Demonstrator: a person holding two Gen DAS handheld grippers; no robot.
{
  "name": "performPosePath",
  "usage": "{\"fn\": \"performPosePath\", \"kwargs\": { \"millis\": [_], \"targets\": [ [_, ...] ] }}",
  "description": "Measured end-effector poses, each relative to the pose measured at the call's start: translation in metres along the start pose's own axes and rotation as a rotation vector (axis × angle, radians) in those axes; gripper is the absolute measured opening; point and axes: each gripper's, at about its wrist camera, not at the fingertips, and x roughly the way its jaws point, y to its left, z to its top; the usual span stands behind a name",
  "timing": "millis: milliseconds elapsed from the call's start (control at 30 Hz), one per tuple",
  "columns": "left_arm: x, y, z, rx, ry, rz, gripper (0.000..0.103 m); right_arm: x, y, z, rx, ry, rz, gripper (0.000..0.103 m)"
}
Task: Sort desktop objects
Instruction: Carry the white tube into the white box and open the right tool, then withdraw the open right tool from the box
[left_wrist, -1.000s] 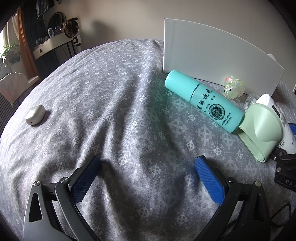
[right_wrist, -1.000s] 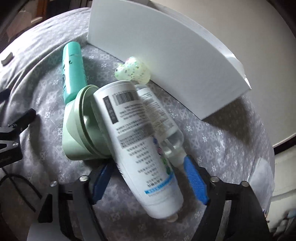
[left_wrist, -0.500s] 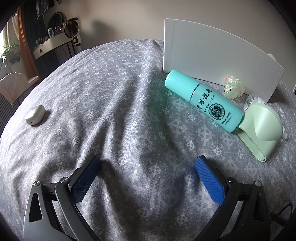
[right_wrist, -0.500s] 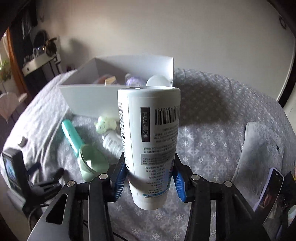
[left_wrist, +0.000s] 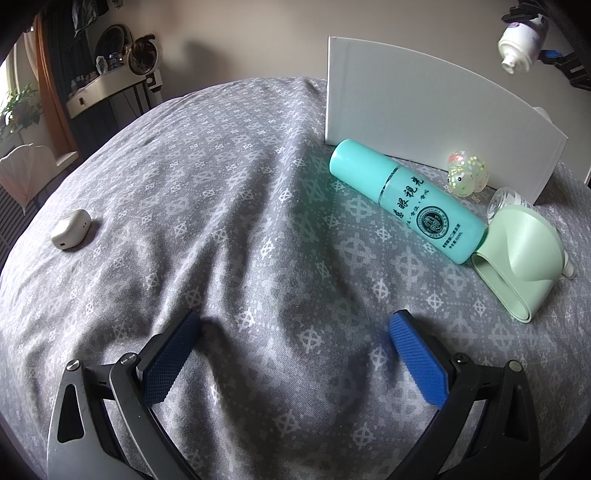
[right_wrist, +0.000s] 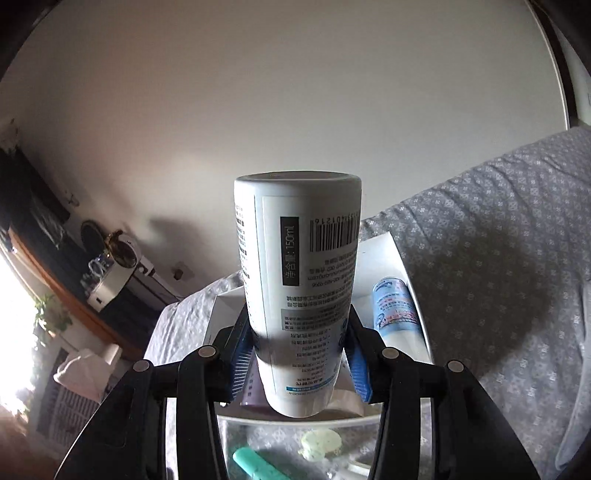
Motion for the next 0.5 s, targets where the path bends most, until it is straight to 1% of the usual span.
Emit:
{"fn": "performPosePath", "kwargs": {
  "millis": [67,133,233,300,333,400,433,467,500],
  "targets": [
    [0.000,0.000,0.000,0.000,0.000,0.000,0.103,0.024,-0.007,0.004,0.067,0.029,-0.003,0.043],
    [0.000,0.000,0.000,0.000,0.000,0.000,0.103,0.047,-0.014,0.002,0.108,0.061,-0.029,0.043],
    [0.000,0.000,0.000,0.000,0.000,0.000,0.103,0.072,-0.020,-0.005,0.107,0.118,-0.088,0.043],
    [0.000,0.000,0.000,0.000,0.000,0.000,0.103,0.078,-0.029,-0.015,0.113,0.150,-0.136,0.044],
    [0.000,0.000,0.000,0.000,0.000,0.000,0.103,0.077,-0.031,-0.019,0.110,0.149,-0.151,0.045],
    [0.000,0.000,0.000,0.000,0.000,0.000,0.103,0.073,-0.034,-0.027,0.093,0.145,-0.171,0.053],
    [0.000,0.000,0.000,0.000,0.000,0.000,0.103,0.071,-0.032,-0.028,0.078,0.147,-0.186,0.058],
    [0.000,0.000,0.000,0.000,0.000,0.000,0.103,0.069,-0.031,-0.027,0.062,0.151,-0.194,0.062],
    [0.000,0.000,0.000,0.000,0.000,0.000,0.103,0.063,-0.028,-0.026,0.043,0.149,-0.199,0.063]
  ]
}}
